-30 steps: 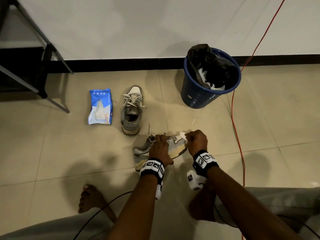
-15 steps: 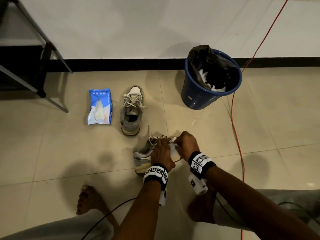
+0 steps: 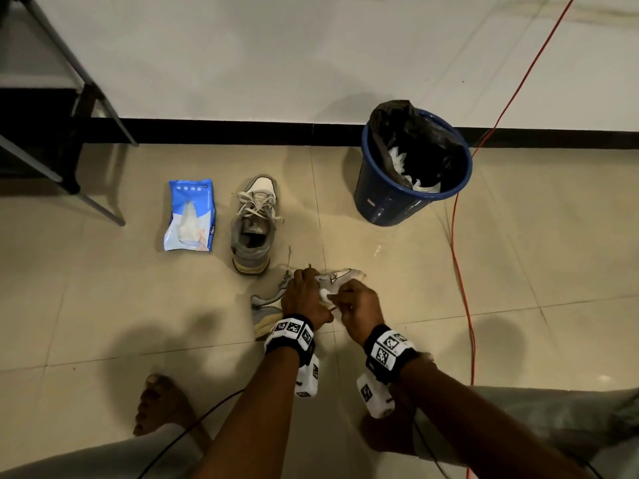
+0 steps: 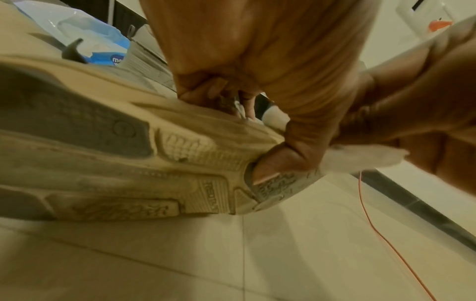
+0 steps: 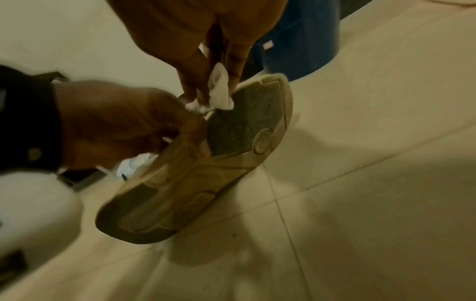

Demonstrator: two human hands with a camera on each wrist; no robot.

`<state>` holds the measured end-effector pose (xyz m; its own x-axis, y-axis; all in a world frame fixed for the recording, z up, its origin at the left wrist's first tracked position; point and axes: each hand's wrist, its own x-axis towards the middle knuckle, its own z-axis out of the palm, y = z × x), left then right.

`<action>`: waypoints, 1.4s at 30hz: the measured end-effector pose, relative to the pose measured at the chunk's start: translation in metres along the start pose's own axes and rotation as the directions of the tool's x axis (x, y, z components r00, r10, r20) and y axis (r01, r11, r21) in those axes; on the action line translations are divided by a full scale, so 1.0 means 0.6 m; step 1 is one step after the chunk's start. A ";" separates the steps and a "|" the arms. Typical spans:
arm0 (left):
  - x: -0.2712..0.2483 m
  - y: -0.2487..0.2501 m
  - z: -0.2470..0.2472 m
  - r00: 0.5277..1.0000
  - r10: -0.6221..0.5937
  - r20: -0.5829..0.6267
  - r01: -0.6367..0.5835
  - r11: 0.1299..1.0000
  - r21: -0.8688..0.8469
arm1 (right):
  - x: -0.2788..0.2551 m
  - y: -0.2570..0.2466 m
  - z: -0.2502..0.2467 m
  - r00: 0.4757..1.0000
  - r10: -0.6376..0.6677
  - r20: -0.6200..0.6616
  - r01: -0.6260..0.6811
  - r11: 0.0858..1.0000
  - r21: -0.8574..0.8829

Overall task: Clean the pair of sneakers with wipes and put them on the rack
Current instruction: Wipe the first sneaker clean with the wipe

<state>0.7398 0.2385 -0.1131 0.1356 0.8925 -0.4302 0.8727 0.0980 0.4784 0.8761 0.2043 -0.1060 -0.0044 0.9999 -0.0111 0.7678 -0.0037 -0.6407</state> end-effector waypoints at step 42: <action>-0.136 0.076 -0.004 0.961 0.148 -0.235 -0.215 0.931 -0.294 | -0.074 -0.051 -0.199 0.999 -0.043 -0.012 0.037 0.955 -0.294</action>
<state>0.7672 0.1713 -0.0543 0.1493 0.9753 -0.1626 0.6455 0.0284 0.7633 0.9293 0.1611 0.0058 -0.0293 0.9992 0.0258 0.9216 0.0370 -0.3864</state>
